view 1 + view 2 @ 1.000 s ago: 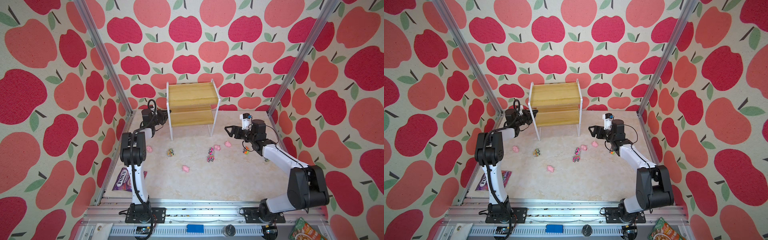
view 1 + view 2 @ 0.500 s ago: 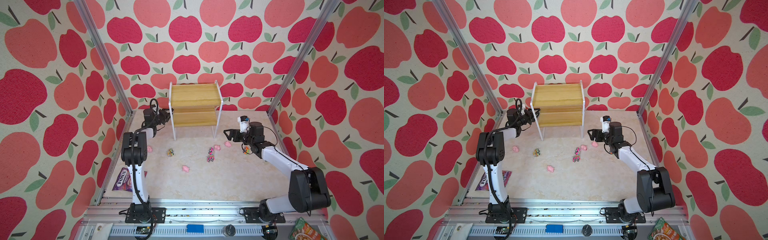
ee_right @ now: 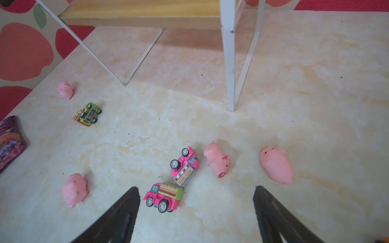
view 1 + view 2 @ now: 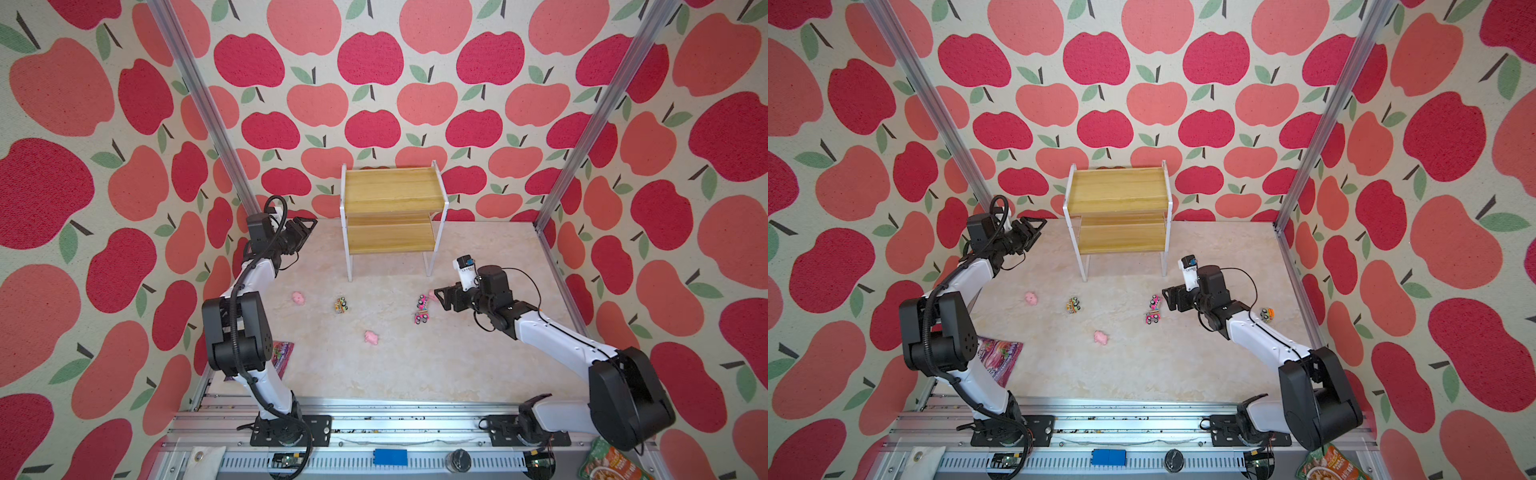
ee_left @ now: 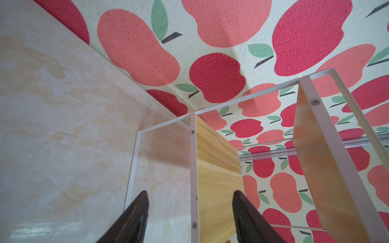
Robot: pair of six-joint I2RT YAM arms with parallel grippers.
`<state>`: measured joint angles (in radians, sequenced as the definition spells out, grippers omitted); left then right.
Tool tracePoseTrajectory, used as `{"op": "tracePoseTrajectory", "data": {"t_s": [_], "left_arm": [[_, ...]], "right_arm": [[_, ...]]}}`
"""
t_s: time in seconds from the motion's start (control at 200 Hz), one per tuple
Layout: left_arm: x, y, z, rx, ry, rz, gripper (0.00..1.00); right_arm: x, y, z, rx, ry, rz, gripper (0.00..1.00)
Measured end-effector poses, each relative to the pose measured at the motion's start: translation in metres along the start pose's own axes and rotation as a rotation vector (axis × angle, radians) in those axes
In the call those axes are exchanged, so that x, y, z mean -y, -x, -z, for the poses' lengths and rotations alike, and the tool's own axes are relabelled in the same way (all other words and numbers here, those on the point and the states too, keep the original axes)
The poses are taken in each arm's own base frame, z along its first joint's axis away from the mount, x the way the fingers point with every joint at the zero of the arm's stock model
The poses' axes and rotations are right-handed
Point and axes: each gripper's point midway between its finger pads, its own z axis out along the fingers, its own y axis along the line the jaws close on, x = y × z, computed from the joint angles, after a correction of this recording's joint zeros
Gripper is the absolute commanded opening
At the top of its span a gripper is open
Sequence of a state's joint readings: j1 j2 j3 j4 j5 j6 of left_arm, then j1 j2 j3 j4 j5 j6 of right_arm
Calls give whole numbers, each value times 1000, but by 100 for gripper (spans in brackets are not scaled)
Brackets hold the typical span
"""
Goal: Organize plastic toys on shelves
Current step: Move the plastic toy to the center of the table.
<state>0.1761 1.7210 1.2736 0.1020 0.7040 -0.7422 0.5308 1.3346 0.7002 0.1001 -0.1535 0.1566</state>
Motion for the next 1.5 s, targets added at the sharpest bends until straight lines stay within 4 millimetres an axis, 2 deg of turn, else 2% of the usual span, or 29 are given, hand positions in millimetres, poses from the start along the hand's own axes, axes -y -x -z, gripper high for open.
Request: {"op": "tracePoseTrajectory", "data": {"t_s": [0.125,0.305,0.395,0.53,0.705,0.946,1.141,1.281,1.501], "left_arm": [[-9,-23,29,-28,126,-34,68],[-29,-64,67,-87,271,-38,68],[-37,-84,83,-120,318,-32,68],[-46,-110,96,-169,347,-21,68],[-43,-129,100,-223,345,-31,68],[-38,-143,98,-274,333,-55,69],[-25,-144,99,-303,315,-80,69],[-17,-141,100,-302,300,-120,69],[-17,-144,102,-316,303,-138,69]], "right_arm": [[-40,-21,-5,-35,90,140,88],[-94,-27,-7,-12,207,331,87],[-115,-38,-16,-33,249,408,84],[-141,-52,-35,-82,293,494,83],[-171,-54,-51,-95,340,569,80],[-190,-64,-70,-125,366,610,80],[-191,-81,-82,-171,363,621,80],[-191,-82,-89,-177,359,622,79],[-193,-83,-100,-185,355,629,79]]}}
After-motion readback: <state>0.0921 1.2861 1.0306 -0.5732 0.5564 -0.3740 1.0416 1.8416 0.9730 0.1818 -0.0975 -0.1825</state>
